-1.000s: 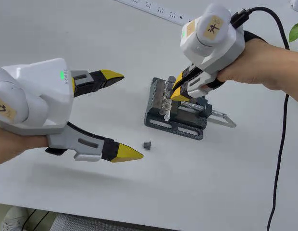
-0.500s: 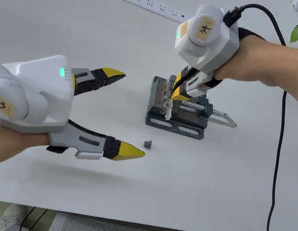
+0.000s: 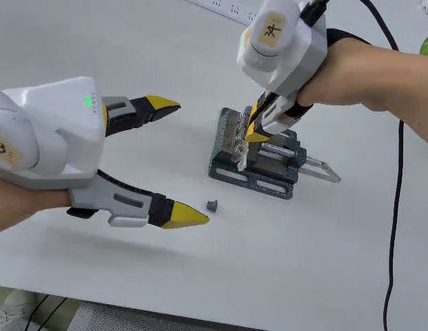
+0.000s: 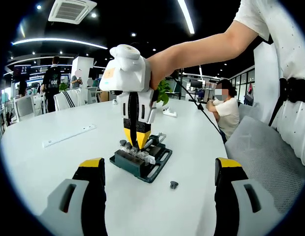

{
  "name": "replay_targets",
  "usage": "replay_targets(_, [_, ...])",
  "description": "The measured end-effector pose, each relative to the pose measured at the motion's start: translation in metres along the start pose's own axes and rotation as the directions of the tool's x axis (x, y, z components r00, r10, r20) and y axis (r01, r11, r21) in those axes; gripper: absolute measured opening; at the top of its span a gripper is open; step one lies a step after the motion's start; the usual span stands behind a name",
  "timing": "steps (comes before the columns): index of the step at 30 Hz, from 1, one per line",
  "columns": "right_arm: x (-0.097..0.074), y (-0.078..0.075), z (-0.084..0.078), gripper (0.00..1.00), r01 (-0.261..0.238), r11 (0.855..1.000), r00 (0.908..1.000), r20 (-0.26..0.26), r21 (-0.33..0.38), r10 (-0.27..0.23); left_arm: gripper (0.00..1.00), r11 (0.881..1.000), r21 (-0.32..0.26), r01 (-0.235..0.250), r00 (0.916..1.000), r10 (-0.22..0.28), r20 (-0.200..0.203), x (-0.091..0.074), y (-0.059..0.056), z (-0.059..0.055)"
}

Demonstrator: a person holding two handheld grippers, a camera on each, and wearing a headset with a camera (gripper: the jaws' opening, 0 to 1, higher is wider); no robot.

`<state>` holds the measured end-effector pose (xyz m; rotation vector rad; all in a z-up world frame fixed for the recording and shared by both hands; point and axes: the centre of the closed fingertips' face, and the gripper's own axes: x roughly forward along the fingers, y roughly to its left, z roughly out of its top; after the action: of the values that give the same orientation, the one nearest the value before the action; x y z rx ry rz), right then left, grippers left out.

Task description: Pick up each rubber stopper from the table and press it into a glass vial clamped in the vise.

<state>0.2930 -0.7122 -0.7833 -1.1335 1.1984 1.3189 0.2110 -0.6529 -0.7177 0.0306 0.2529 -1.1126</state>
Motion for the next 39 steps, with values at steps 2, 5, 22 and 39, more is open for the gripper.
replay_targets(2, [0.0006,-0.0004,-0.0004,0.06,0.004,1.0,1.0,-0.005,0.005,-0.004,0.92,1.0,-0.001,0.002,1.0,-0.002,0.0,0.0022,-0.0004,0.0001])
replay_targets(5, [0.0,-0.002,0.0005,0.07,0.004,1.0,1.0,-0.003,0.009,-0.004,0.92,1.0,0.004,0.013,0.9999,-0.013,-0.001,0.0066,-0.004,0.0023])
replay_targets(22, [-0.0023,0.004,-0.0017,0.09,0.005,0.999,0.9972,0.074,0.036,-0.008,0.92,1.0,0.003,0.018,0.9998,-0.018,0.0,0.0055,-0.0066,0.0033])
replay_targets(39, [-0.002,0.0042,-0.0016,0.09,0.012,0.996,0.9924,0.121,0.094,-0.024,0.9,1.0,-0.002,0.022,0.9998,-0.022,0.001,0.006,-0.0091,0.0028])
